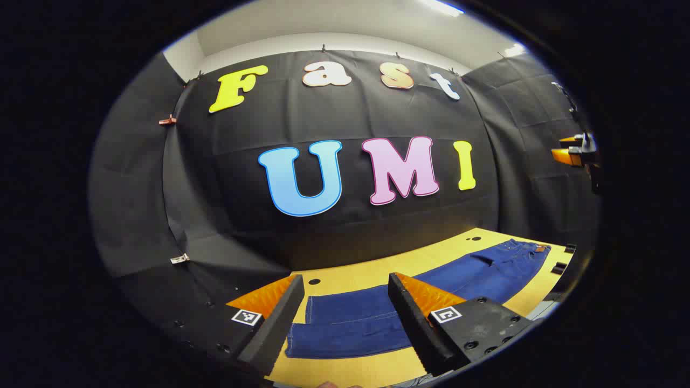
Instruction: Grasp the waist and the cuffs of the jeans and fold them to make the two legs overlap; first hold the waist and fold one-third of the jeans toward the cuffs, then hold the cuffs and fold the remaining one-third in the same direction to finish folding.
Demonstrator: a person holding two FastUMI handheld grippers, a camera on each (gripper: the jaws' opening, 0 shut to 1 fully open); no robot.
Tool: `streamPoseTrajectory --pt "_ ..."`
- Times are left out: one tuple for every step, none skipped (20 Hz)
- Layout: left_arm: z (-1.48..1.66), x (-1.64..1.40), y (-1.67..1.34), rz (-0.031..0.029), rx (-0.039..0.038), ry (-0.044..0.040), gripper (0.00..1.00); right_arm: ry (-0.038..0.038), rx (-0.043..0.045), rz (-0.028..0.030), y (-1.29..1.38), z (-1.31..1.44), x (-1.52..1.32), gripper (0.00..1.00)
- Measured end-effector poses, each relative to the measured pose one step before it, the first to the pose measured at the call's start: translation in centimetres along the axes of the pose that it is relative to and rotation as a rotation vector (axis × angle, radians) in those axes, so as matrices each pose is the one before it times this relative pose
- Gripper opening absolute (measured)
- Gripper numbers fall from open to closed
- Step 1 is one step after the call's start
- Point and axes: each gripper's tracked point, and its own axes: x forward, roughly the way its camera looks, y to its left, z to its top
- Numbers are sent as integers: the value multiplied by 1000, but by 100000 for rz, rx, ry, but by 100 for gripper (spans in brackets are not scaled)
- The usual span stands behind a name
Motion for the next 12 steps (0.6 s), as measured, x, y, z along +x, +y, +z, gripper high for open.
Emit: streamPoseTrajectory --pt "549 -21 -106 140 -3501 -933 98 650 1813 596 354 -64 -107 96" --pt "321 -7 -129 386 -3127 -571 98 384 1299 34 163 -4 -23 95" --pt "26 50 -28 510 -2252 -393 98 316 763 84 93 -124 7 95" --pt "257 104 -13 210 -1412 -281 98 466 550 442 208 -37 -75 95" --pt "14 59 -104 -192 -627 -83 98 312 184 977 313 -143 -88 95" --pt "-12 66 68 -207 194 147 98 318 -647 518 171 -180 -63 95" --pt "-127 2 180 -113 664 212 98 224 -1162 -68 -41 -127 47 96" --pt "-109 -25 178 4 477 569 98 339 -962 -73 -23 -107 46 96" --pt "-291 -54 152 68 -11 545 98 358 -416 137 102 -100 -62 96" --pt "-78 -69 162 163 -526 241 98 118 -45 212 102 12 -48 96" --pt "-99 -22 117 366 -840 232 98 6 -152 19 73 35 17 96" --pt "-44 -43 137 350 -671 30 98 138 -245 42 26 15 28 96"
